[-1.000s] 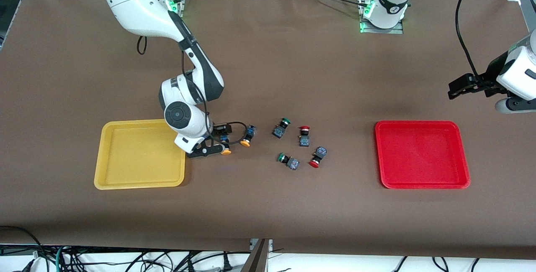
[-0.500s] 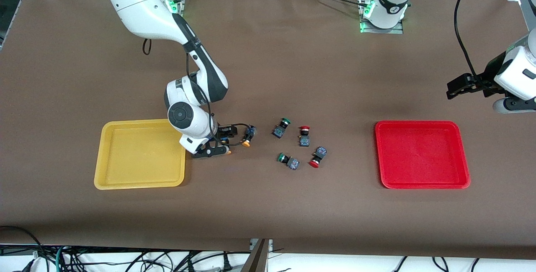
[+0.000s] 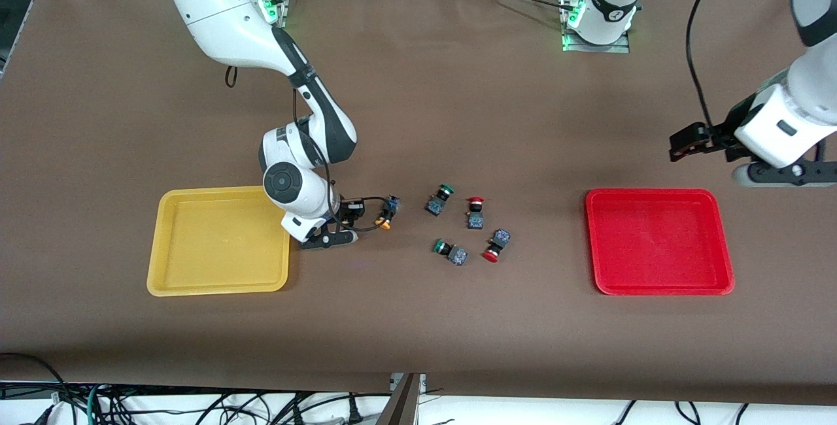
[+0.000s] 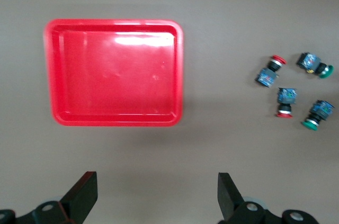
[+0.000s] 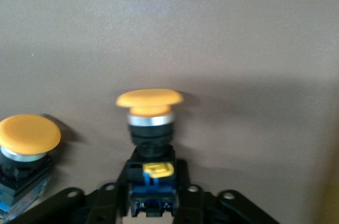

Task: Place red and yellow buttons in trays
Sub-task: 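Carry the yellow button to the yellow tray while the left gripper reaches the red button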

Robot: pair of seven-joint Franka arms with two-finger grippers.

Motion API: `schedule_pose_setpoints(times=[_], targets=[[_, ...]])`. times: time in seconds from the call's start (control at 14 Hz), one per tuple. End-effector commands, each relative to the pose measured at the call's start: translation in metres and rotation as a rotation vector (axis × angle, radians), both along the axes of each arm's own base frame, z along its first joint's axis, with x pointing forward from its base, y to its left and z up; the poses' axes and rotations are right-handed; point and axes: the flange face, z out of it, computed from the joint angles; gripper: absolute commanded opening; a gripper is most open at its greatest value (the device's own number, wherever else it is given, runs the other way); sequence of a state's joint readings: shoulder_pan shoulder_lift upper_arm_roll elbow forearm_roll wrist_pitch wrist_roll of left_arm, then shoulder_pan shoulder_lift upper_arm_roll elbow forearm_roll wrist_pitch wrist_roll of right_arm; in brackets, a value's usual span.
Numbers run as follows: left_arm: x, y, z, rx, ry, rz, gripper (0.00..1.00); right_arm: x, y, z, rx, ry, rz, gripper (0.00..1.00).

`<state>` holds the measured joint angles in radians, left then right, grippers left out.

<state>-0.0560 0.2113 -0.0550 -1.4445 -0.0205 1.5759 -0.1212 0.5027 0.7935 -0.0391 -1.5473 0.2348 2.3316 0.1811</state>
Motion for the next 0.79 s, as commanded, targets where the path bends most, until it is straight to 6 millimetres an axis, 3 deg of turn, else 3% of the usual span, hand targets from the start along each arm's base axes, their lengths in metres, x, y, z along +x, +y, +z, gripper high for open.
schedule_pose_setpoints(times=[0.0,0.14,0.21,0.36,0.57,0.71], targets=[[0.019,-0.053,-0.039,-0.009,0.046,-0.092,1.00,0.009,-0.006,0.010,0.017,-0.008,-0.003,0.00],[0.036,-0.079,-0.083,-0.019,0.052,-0.123,1.00,0.017,-0.026,0.034,-0.007,0.000,0.009,0.00],[0.041,-0.100,-0.102,-0.020,0.042,-0.151,1.00,0.024,-0.046,0.055,-0.030,0.004,0.031,0.00],[0.056,-0.116,-0.144,-0.031,0.024,-0.165,1.00,0.036,-0.095,0.079,-0.106,0.006,0.156,0.00],[0.063,-0.155,-0.205,-0.036,0.011,-0.246,1.00,0.057,-0.178,0.075,-0.157,-0.008,0.306,0.00],[0.070,-0.168,-0.249,-0.049,-0.010,-0.329,1.00,0.064,-0.223,0.052,-0.155,0.008,0.304,0.07]])
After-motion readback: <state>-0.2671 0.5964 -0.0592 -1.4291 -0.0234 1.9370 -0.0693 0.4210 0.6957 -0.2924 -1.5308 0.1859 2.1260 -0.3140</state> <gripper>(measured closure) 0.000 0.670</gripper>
